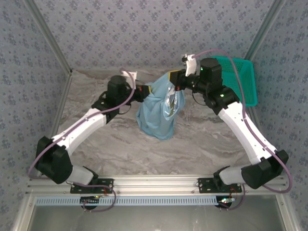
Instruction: Fold the inside-out t-shirt
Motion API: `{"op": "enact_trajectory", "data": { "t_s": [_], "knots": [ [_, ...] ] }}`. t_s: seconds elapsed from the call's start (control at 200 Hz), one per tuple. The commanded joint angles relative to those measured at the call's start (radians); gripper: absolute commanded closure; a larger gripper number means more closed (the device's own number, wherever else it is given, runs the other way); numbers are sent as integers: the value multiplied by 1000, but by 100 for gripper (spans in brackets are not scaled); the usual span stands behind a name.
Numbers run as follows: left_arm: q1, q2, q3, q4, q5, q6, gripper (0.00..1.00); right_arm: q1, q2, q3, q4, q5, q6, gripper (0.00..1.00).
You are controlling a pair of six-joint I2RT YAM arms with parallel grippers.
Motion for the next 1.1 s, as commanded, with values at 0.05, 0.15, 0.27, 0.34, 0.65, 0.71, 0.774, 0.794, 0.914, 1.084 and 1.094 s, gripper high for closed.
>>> {"op": "enact_trajectory", "data": {
  "t_s": [0.05, 0.15, 0.27, 0.34, 0.65, 0.71, 0.774, 0.794, 0.914, 1.084, 1.094],
  "knots": [
    [126, -204, -77, 281, 184, -121, 100, 7, -110, 67, 50, 362, -92, 100],
    [165, -256, -116, 450, 272, -217, 100, 24, -99, 57, 56, 439, -103, 100],
    [173, -297, -147, 604, 361, -285, 100, 31, -54, 40, 6, 548, -109, 100],
    [173, -329, -161, 617, 375, -272, 100, 31, -24, 35, -30, 598, -137, 100],
    [153, -354, -37, -52, -213, 5, 100, 225, 44, 60, -10, -189, -282, 100],
    [185, -378, -41, -108, -371, 7, 100, 228, -9, 34, -24, -103, -314, 100],
    [219, -415, -85, -42, -419, -8, 100, 151, -67, -26, 76, 82, -168, 100],
    [223, -422, -101, -11, -403, -11, 100, 130, -75, -35, 80, 124, -127, 100],
    [219, -318, -92, 256, 13, -80, 100, 196, -65, -74, 91, 207, -160, 100],
    [251, -274, -65, 419, 255, -157, 100, 268, -74, -218, 72, -2, -264, 100],
    [256, -282, -68, 418, 245, -152, 100, 267, -79, -243, 76, -54, -269, 100]
  ]
}}
